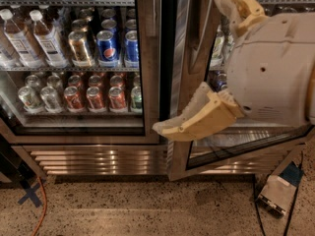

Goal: Open right fridge door

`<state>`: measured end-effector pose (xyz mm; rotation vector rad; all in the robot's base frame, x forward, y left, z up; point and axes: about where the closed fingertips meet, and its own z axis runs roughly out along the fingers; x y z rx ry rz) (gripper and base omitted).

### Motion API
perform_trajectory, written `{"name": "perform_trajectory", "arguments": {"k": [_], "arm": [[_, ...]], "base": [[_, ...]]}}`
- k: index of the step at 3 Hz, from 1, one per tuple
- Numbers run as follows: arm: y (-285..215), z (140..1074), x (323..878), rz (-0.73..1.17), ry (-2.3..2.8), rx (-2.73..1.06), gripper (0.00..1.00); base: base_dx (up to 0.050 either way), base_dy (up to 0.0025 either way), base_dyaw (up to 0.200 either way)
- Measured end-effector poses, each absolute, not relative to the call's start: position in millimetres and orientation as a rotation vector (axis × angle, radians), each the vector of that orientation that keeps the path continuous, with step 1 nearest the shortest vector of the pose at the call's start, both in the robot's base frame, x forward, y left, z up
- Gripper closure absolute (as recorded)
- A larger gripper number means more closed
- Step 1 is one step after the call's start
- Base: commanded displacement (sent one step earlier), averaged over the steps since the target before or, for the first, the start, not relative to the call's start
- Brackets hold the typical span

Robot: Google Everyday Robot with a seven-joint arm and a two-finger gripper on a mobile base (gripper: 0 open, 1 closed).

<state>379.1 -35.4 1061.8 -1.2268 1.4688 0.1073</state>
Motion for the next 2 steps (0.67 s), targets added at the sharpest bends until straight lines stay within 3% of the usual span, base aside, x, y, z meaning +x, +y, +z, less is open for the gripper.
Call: {"name": "perform_trajectory", "arguments": {"k": [2], "arm": [[-35.4,1061.8,379.1,0.107,1.469,-1.227,0.00]], "base": [[0.000,0.00000,0.000]]}}
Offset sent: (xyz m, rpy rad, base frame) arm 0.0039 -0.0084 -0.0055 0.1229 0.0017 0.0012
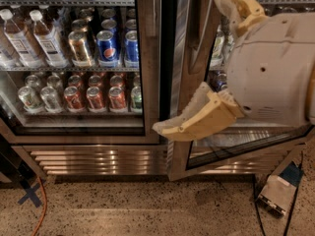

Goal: Open right fridge door

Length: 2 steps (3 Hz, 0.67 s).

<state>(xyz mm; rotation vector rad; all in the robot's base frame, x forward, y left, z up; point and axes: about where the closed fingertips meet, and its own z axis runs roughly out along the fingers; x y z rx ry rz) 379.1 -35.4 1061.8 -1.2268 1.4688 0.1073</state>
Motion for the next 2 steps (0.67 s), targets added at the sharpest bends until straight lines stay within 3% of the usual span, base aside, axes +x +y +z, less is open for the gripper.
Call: {"name": "perform_trajectory", "arguments": {"k": [2], "arm": [[-80.4,1076.3,395.9,0.082,1.464,-1.025,0.00]], "base": [[0.000,0.00000,0.000]]}}
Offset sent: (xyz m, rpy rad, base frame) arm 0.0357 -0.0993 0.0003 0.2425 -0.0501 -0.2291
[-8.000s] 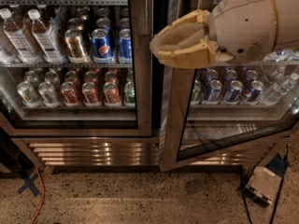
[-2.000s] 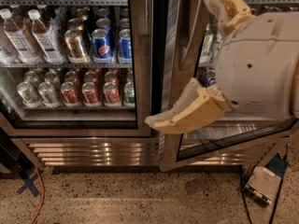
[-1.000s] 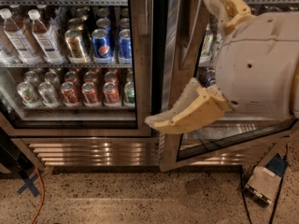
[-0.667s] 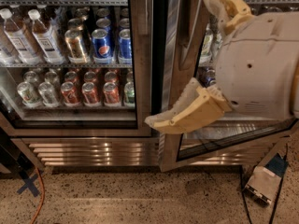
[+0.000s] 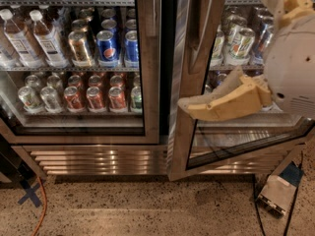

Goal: Open right fridge door

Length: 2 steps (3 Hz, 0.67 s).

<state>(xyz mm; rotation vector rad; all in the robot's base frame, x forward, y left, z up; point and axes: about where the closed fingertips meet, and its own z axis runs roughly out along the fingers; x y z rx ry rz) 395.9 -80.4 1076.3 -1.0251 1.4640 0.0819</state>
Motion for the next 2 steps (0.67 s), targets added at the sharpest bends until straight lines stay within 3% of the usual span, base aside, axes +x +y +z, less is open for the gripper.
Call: {"name": "perform_trajectory", "arguments": {"k": [2], "arm": [[-54.8,1103.7,399.9,0.055,1.420,-1.050,0.00]], "base": [[0.000,0.00000,0.000]]}}
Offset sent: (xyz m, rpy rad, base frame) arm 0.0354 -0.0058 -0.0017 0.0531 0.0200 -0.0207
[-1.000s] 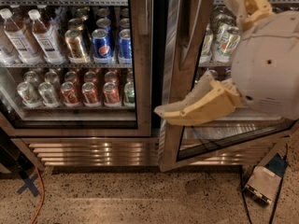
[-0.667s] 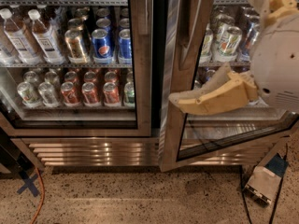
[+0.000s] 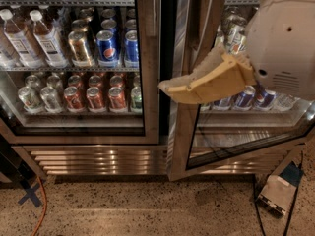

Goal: Open right fridge door

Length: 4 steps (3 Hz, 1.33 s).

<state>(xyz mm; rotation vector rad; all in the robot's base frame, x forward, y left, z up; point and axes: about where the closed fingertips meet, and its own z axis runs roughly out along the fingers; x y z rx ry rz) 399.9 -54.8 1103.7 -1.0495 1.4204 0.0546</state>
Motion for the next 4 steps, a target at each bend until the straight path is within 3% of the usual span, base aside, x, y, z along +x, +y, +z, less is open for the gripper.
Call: {"name": "perform_trajectory", "arguments": {"k": [4], "arm": [[-59.4,1090.9,407.5,0.040,1.482,-1.018,0.00]], "base": [[0.000,0.00000,0.000]]}}
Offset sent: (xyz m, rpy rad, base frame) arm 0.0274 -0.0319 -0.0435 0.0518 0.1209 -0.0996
